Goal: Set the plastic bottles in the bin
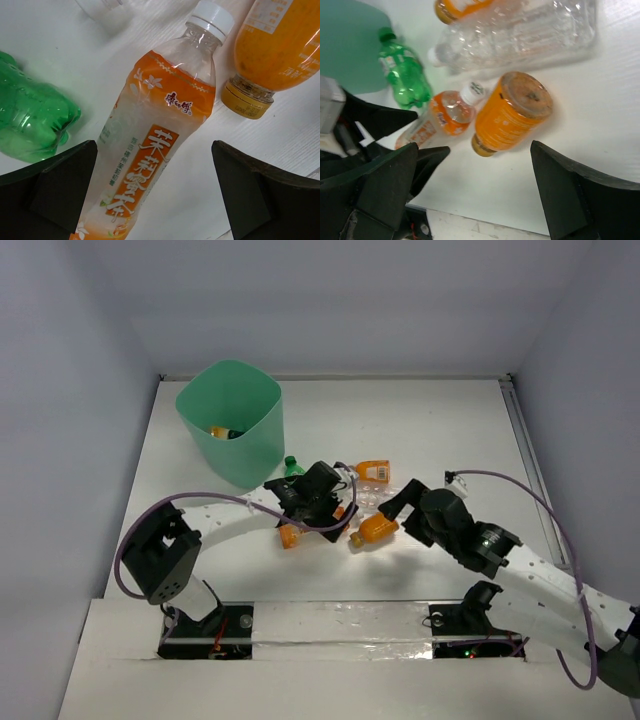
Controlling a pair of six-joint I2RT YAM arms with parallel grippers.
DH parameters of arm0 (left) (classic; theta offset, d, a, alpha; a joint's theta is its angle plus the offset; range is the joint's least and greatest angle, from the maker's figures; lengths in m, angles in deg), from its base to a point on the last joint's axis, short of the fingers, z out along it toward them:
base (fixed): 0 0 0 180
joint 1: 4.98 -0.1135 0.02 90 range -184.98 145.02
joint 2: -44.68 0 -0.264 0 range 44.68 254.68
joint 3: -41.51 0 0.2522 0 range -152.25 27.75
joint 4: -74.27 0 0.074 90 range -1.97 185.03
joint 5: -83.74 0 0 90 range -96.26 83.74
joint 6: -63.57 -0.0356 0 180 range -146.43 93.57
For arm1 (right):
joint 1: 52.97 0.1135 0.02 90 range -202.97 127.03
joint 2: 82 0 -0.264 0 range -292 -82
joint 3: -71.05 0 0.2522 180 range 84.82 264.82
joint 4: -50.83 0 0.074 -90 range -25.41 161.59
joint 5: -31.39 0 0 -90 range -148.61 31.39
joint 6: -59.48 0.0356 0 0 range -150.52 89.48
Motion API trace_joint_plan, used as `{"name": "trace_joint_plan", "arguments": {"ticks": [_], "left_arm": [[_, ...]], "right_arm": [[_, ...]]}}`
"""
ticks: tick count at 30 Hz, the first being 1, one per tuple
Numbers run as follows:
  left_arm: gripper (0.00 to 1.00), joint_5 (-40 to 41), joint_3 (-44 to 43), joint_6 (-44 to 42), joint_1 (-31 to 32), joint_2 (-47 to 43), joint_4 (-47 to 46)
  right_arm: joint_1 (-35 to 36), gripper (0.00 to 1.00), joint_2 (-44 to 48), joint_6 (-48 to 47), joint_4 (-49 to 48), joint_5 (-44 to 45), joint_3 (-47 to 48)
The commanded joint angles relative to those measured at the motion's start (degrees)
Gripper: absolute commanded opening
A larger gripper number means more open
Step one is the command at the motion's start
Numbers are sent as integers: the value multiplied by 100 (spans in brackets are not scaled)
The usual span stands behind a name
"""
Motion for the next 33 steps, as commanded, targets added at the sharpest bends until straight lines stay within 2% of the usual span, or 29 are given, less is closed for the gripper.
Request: {"name": "trace_joint_plan", "arguments": {"ticks": [1,4,7,8,9,15,16,18,19,20,23,26,28,29,31,32,33], "left_arm": [[99,-197,40,-91,24,23,-237],[97,-241,84,-73,24,76,-282],[85,-224,75,-38,24,76,-238],[77,-215,75,-29,24,76,-221],[73,-224,84,23,24,76,-194],[57,-329,137,243,85,251,52],[56,-355,163,304,85,278,95],[65,-452,251,366,137,322,96],[70,-496,277,393,138,331,87],[80,-505,304,445,138,339,87],[87,-575,356,498,138,401,87],[89,-663,365,525,138,532,70],[87,-672,348,542,138,673,78],[83,-663,330,551,138,708,87],[75,-611,295,586,138,700,78],[64,-602,286,595,138,656,78],[57,-602,269,612,138,534,96]], "right_arm": [[-39,100,-289,247,-73,-76,-97],[-39,100,-720,229,-248,-103,-106],[-100,100,-1150,238,-407,-76,-71],[-100,100,-1247,238,-451,-85,-62],[-152,100,-1327,247,-495,-85,-62],[-206,100,-2012,291,-838,-217,-89],[-206,100,-2100,291,-864,-226,-71],[-206,100,-2320,291,-943,-252,-36],[-206,100,-2382,299,-978,-261,-10],[-206,100,-2434,308,-987,-287,8],[-206,98,-2540,335,-996,-305,17],[-206,94,-2584,352,-1005,-322,-44],[-206,92,-2584,361,-1014,-331,-79],[-206,85,-2576,361,-1014,-323,-97],[-206,80,-2515,344,-996,-314,-141],[-206,75,-2488,335,-961,-279,-159],[-206,72,-2470,291,-935,-261,-176]]}}
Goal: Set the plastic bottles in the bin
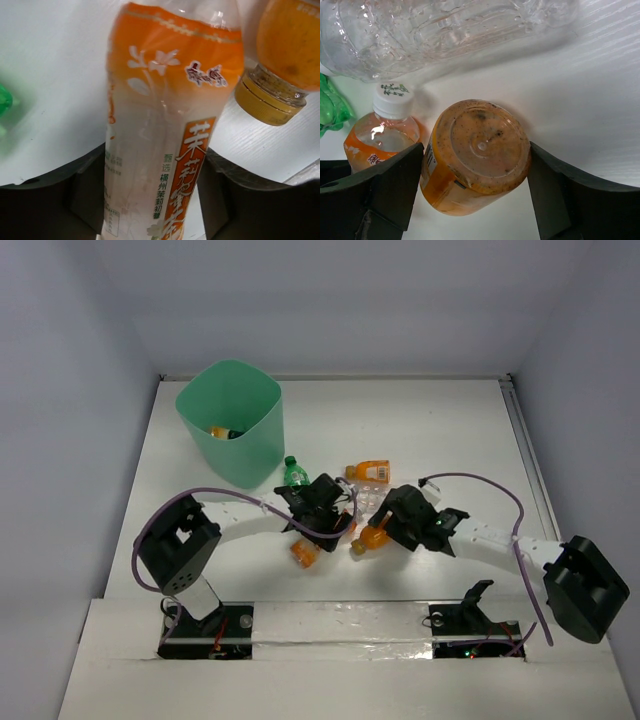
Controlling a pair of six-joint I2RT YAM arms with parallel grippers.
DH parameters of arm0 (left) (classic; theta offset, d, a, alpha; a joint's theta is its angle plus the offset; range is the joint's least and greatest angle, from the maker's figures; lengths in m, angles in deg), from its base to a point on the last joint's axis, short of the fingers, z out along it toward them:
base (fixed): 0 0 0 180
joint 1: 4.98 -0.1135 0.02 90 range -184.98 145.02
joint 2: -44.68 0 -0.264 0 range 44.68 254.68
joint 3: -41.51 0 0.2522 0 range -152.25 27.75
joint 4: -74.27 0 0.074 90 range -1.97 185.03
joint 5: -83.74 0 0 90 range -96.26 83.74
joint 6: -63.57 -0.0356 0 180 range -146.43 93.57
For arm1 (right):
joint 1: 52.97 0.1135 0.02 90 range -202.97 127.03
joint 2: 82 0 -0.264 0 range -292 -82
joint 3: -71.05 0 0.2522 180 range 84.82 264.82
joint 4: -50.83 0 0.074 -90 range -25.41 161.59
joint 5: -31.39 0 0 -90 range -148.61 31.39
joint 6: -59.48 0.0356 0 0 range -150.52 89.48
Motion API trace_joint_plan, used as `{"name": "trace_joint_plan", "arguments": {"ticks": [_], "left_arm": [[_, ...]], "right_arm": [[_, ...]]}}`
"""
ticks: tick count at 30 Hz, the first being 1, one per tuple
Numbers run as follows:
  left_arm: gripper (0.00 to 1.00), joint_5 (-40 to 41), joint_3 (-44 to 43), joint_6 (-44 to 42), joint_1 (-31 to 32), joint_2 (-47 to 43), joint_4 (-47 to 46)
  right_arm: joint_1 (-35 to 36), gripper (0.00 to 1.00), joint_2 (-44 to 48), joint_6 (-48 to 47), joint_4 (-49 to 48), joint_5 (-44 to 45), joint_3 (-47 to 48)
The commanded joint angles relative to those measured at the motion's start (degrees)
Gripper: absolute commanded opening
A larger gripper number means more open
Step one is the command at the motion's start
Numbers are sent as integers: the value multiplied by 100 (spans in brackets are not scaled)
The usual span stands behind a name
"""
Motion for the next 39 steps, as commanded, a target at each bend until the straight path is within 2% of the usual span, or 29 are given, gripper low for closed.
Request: {"name": "trace_joint_plan", "arguments": {"ticks": [1,2,5,8,12,17,18,23,24,27,32,34,35,38,39], "left_arm": [[52,-114,-57,162,28,-85,292],[45,-114,-92,197,28,-182,363],[38,-132,-398,338,81,-709,767],[38,-88,-768,461,81,-1350,1267],[38,149,-1942,584,81,-1887,1865],[38,588,-3430,672,-173,-1853,2227],[39,946,-3919,638,-269,-1801,2227],[39,1371,-4952,505,-1402,-1642,1718],[39,1362,-5066,505,-1865,-1607,1586],[42,1467,-5006,488,-2587,-1546,1085],[43,1599,-4444,488,-3380,-1484,233],[49,1810,-3944,470,-3705,-1589,-371],[63,1845,-3777,479,-3811,-1615,-540],[86,1592,-3564,593,-4058,-1563,-692],[89,1512,-3677,619,-4128,-1511,-630]], "right_arm": [[-31,69,161,-20,-139,102,-69],[-31,68,197,-46,-104,119,-78],[-31,64,319,-134,-25,146,-87],[-31,61,425,-230,2,111,-122],[-31,57,714,-397,11,-3,-148],[-31,53,1154,-617,28,-284,-113],[-31,53,1233,-696,11,-346,-78],[-31,53,1672,-942,-42,-548,246],[-31,53,1700,-1064,-51,-557,352],[-31,53,1622,-1319,-16,-566,922],[-31,53,1200,-1794,-77,-619,2229],[-31,53,824,-2023,-156,-654,2671],[-31,53,673,-2085,-182,-680,2899],[-31,53,5,-2357,-227,-742,3901],[-31,53,-162,-2479,-235,-724,4399]]}}
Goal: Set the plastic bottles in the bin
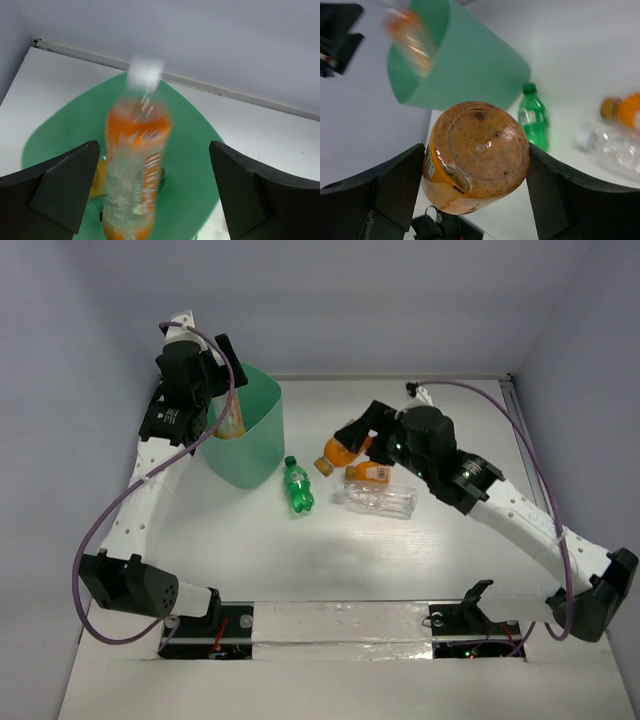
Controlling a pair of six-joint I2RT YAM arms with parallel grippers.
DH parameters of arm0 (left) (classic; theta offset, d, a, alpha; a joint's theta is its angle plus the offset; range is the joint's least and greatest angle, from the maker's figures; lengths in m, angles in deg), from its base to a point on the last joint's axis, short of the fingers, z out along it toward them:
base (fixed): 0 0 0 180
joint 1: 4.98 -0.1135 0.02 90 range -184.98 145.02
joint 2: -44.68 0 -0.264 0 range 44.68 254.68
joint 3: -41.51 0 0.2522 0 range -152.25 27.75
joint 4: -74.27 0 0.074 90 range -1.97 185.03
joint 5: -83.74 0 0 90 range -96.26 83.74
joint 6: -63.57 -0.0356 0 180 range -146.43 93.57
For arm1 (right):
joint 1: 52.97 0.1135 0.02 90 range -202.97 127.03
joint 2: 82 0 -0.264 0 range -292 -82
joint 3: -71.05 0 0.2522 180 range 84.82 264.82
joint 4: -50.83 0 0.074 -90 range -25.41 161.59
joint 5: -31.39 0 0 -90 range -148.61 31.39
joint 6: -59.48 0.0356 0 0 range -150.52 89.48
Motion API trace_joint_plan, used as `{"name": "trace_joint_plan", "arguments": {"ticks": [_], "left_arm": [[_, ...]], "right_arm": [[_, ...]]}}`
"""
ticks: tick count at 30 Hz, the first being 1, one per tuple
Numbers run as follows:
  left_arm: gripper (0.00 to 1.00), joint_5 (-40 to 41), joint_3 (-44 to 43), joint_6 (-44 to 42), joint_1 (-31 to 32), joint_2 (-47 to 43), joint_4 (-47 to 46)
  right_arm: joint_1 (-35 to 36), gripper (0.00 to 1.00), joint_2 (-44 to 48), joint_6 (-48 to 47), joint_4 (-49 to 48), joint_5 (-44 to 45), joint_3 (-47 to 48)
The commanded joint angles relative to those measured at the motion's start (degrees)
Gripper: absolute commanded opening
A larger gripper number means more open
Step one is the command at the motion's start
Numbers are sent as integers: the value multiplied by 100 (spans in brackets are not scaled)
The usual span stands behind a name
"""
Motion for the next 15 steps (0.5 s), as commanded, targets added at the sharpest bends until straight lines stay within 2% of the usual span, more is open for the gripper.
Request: {"name": "trace_joint_plan", "arguments": {"ticks": [1,2,3,7,10,11,13,14,15], "left_arm": [[91,-175,-161,104,-160,-65,-606],[95,-254,-231,113,-160,-117,-570],[96,-299,-258,130,-160,-179,-544],[97,-501,-285,244,-160,-635,-324],[87,-729,109,455,-160,-1215,-166],[69,-799,259,595,-160,-1365,-96],[46,-1150,794,771,-160,-1822,1],[27,-1247,970,850,-160,-1936,149],[19,-1431,1163,973,-107,-2198,220]], "right_arm": [[-31,53,-576,-585,-299,-88,1194],[-31,53,-934,-725,-281,-79,1728],[-31,53,-1129,-727,-264,-71,1733],[-31,53,-2078,-972,-185,-88,3240],[-31,53,-2852,-1025,-185,-167,3972],[-31,53,-3054,-1034,-159,-159,4514],[30,53,-3704,-1122,26,-88,5149],[109,53,-3933,-1157,87,-71,5805],[110,53,-4170,-1175,218,-105,6159]]}}
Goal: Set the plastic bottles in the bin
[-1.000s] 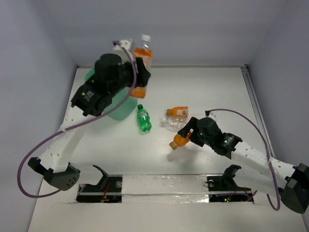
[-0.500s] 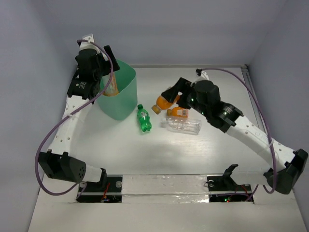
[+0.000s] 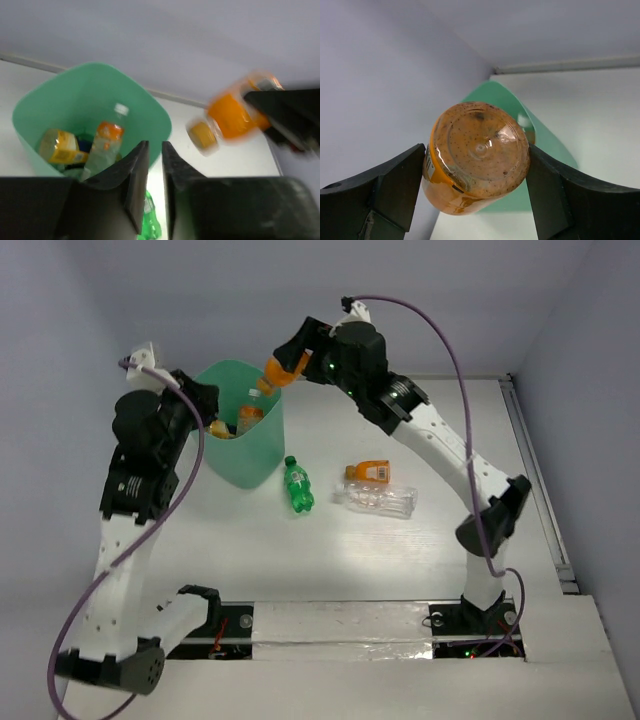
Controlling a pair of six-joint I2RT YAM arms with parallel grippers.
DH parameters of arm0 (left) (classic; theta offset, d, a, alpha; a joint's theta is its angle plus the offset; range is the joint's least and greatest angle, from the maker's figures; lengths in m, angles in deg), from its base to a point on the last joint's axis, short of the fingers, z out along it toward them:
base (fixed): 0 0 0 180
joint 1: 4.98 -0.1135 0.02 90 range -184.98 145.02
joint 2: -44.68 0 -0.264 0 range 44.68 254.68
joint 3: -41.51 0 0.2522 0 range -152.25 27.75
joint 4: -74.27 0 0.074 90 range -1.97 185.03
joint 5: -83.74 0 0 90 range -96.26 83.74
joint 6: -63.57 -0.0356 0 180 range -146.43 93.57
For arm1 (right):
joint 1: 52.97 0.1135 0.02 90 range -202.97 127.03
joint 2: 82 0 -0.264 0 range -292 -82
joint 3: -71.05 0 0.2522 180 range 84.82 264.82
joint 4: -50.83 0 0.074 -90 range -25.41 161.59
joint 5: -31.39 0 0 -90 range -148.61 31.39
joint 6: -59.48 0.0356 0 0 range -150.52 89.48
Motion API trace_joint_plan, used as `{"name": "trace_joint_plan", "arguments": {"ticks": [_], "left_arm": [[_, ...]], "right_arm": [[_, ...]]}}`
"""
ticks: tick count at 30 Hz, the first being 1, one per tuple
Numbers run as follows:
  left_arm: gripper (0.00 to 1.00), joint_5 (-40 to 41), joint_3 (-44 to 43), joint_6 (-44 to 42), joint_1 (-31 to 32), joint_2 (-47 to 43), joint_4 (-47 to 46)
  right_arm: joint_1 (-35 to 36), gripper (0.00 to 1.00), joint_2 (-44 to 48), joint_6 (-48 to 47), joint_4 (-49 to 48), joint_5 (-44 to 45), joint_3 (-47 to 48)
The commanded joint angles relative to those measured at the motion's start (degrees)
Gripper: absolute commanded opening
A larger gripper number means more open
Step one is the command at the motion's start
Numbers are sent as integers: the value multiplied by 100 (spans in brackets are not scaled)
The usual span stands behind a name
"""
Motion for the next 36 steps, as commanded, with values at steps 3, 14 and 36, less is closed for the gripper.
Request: {"name": "trace_joint_plan", "arguments": {"ticks": [3,14,36], "left_arm": [[0,-823,1113,502,384,-794,340],[19,-1344,3197,1275,1314,-1587,-1],[92,731,2459,1408,2318,2000,-653]], "right_arm": [[291,59,-1358,-220,338,-204,2511],[371,100,-1396,-228,57,-469,2370],[-138,78,5433,-308,110,-3,-6822]]}}
